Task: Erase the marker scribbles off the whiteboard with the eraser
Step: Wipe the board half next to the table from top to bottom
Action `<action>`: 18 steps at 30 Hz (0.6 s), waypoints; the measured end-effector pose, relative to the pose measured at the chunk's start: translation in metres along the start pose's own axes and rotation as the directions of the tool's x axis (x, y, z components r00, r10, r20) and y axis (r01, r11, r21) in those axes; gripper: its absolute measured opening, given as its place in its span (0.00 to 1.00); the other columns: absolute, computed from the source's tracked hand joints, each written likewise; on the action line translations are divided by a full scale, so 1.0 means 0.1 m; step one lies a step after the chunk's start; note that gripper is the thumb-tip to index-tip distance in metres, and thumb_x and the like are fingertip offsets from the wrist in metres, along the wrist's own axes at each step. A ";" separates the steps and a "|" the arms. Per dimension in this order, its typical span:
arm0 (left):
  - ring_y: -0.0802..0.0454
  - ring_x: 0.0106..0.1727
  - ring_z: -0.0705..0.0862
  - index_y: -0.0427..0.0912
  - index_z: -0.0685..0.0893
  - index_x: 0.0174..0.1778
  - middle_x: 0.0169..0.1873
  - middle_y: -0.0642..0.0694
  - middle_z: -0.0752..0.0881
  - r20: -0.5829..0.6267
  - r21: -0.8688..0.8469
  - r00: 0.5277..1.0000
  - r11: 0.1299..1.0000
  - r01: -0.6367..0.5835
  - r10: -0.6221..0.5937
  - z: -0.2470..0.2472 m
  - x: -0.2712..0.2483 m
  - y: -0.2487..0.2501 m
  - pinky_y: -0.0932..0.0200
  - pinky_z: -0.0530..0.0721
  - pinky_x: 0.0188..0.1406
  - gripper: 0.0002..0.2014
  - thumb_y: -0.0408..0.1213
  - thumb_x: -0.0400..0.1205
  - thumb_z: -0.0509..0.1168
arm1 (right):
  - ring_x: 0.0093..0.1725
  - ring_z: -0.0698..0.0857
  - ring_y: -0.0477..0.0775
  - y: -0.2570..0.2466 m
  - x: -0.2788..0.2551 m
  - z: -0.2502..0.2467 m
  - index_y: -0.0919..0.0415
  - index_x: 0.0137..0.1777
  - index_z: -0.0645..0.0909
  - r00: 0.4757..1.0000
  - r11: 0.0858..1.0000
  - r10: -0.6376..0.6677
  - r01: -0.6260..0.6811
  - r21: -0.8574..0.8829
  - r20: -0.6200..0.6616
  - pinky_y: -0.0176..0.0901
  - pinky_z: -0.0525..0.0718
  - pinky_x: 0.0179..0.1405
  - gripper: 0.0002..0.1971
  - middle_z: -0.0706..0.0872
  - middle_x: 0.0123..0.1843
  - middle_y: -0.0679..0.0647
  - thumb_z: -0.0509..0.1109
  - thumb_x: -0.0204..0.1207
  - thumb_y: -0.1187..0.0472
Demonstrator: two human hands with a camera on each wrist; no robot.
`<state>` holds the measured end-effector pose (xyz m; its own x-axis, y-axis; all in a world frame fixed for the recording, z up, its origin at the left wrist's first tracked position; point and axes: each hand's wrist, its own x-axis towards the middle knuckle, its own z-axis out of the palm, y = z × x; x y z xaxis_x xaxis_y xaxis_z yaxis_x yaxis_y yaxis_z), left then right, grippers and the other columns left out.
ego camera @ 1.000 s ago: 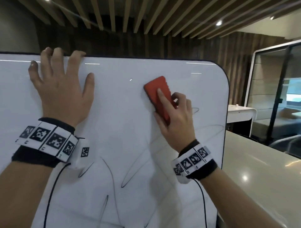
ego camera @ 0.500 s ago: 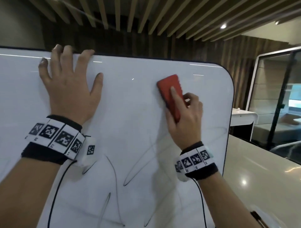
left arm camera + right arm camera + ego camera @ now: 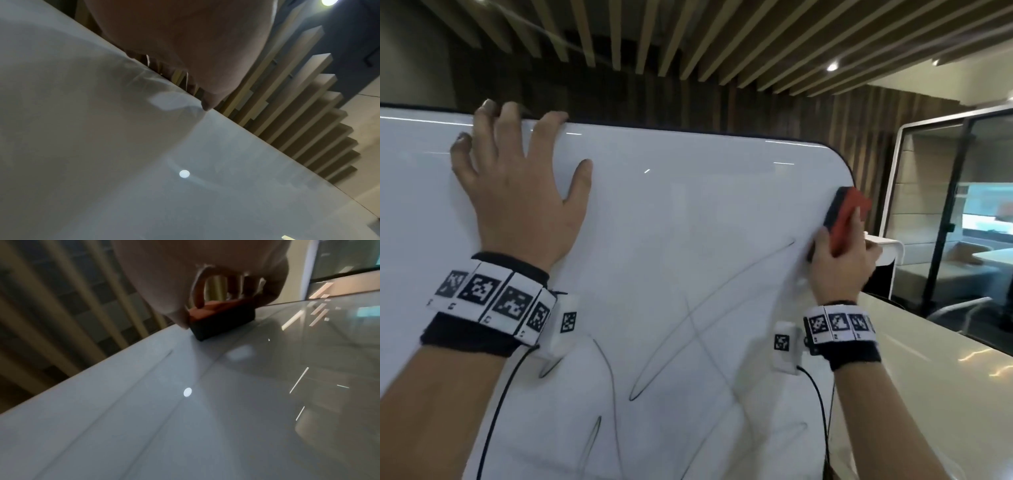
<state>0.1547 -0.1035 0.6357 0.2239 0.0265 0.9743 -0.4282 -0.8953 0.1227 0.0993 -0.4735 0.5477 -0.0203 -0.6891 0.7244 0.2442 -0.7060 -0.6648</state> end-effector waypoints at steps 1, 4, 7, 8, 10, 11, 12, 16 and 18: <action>0.33 0.87 0.58 0.50 0.67 0.82 0.81 0.33 0.67 0.007 0.006 1.000 1.000 0.004 -0.004 -0.01 -0.01 0.04 0.31 0.55 0.83 0.28 0.57 0.88 0.57 | 0.64 0.79 0.72 -0.04 -0.04 0.03 0.51 0.86 0.70 1.000 1.000 0.020 -0.020 -0.002 0.010 0.44 0.71 0.65 0.36 0.75 0.66 0.71 0.66 0.77 0.43; 0.35 0.88 0.57 0.50 0.69 0.82 0.83 0.33 0.65 0.068 -0.051 0.994 0.996 -0.078 0.082 0.06 -0.05 0.36 0.30 0.53 0.84 0.31 0.57 0.84 0.64 | 0.58 0.78 0.67 -0.34 -0.60 0.14 0.55 0.84 0.73 0.948 0.957 -0.292 0.289 0.040 0.129 0.45 0.71 0.62 0.32 0.76 0.63 0.69 0.72 0.79 0.53; 0.37 0.89 0.56 0.52 0.71 0.81 0.87 0.36 0.61 0.126 -0.089 0.961 0.968 -0.235 0.245 0.22 -0.13 0.76 0.31 0.54 0.86 0.31 0.54 0.82 0.66 | 0.57 0.78 0.67 -0.48 -1.34 0.16 0.53 0.83 0.76 0.689 0.767 -0.616 0.636 0.088 0.382 0.59 0.79 0.62 0.28 0.78 0.66 0.68 0.72 0.82 0.56; 0.37 0.89 0.55 0.52 0.71 0.82 0.87 0.36 0.60 0.131 -0.093 0.958 0.965 -0.246 0.256 0.25 -0.14 0.81 0.31 0.54 0.86 0.30 0.53 0.82 0.65 | 0.57 0.79 0.68 -0.45 -1.43 0.13 0.52 0.82 0.77 0.614 0.702 -0.665 0.708 0.075 0.425 0.61 0.80 0.60 0.27 0.79 0.66 0.67 0.71 0.83 0.55; 0.38 0.89 0.55 0.54 0.69 0.83 0.87 0.37 0.60 0.121 -0.097 0.958 0.963 -0.249 0.260 0.30 -0.12 0.78 0.31 0.53 0.86 0.30 0.54 0.84 0.63 | 0.56 0.79 0.69 -0.31 -1.33 0.07 0.51 0.82 0.77 0.620 0.689 -0.669 0.725 0.027 0.410 0.63 0.81 0.58 0.26 0.80 0.66 0.67 0.71 0.84 0.54; 0.38 0.89 0.55 0.54 0.68 0.84 0.87 0.38 0.61 0.112 -0.090 0.955 0.960 -0.264 0.273 0.31 -0.11 0.72 0.31 0.53 0.86 0.30 0.55 0.85 0.62 | 0.57 0.79 0.68 -0.20 -1.19 0.05 0.52 0.83 0.76 0.699 0.746 -0.623 0.666 -0.003 0.351 0.62 0.81 0.60 0.27 0.79 0.66 0.68 0.71 0.83 0.54; 0.39 0.89 0.55 0.55 0.67 0.85 0.87 0.39 0.60 0.111 -0.077 0.950 0.956 -0.284 0.291 0.32 -0.10 0.66 0.31 0.52 0.86 0.31 0.57 0.85 0.60 | 0.58 0.78 0.68 -0.08 -1.02 0.04 0.52 0.84 0.74 0.797 0.823 -0.535 0.566 -0.040 0.280 0.59 0.79 0.63 0.29 0.78 0.66 0.69 0.71 0.83 0.53; 0.38 0.90 0.51 0.57 0.60 0.88 0.89 0.38 0.55 0.163 -0.017 0.933 0.946 -0.323 0.321 0.34 -0.10 0.60 0.30 0.48 0.87 0.32 0.60 0.87 0.54 | 0.62 0.77 0.70 0.10 -0.71 0.04 0.53 0.86 0.71 0.998 0.995 -0.051 0.054 -0.081 0.034 0.60 0.77 0.68 0.31 0.75 0.65 0.71 0.69 0.82 0.52; 0.38 0.90 0.50 0.57 0.59 0.88 0.89 0.38 0.53 0.171 -0.006 0.931 0.945 -0.326 0.322 0.36 -0.10 0.60 0.30 0.47 0.87 0.32 0.61 0.88 0.53 | 0.63 0.76 0.69 -0.06 -1.07 0.14 0.53 0.85 0.72 0.978 0.978 -0.184 0.192 -0.084 0.099 0.62 0.76 0.68 0.30 0.75 0.68 0.70 0.70 0.83 0.55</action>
<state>0.1581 -0.1736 0.6262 0.2197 -0.3398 0.9145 -0.4828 -0.8524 -0.2007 0.1134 -0.3929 0.4765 0.0314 -0.5278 0.8488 0.1532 -0.8366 -0.5259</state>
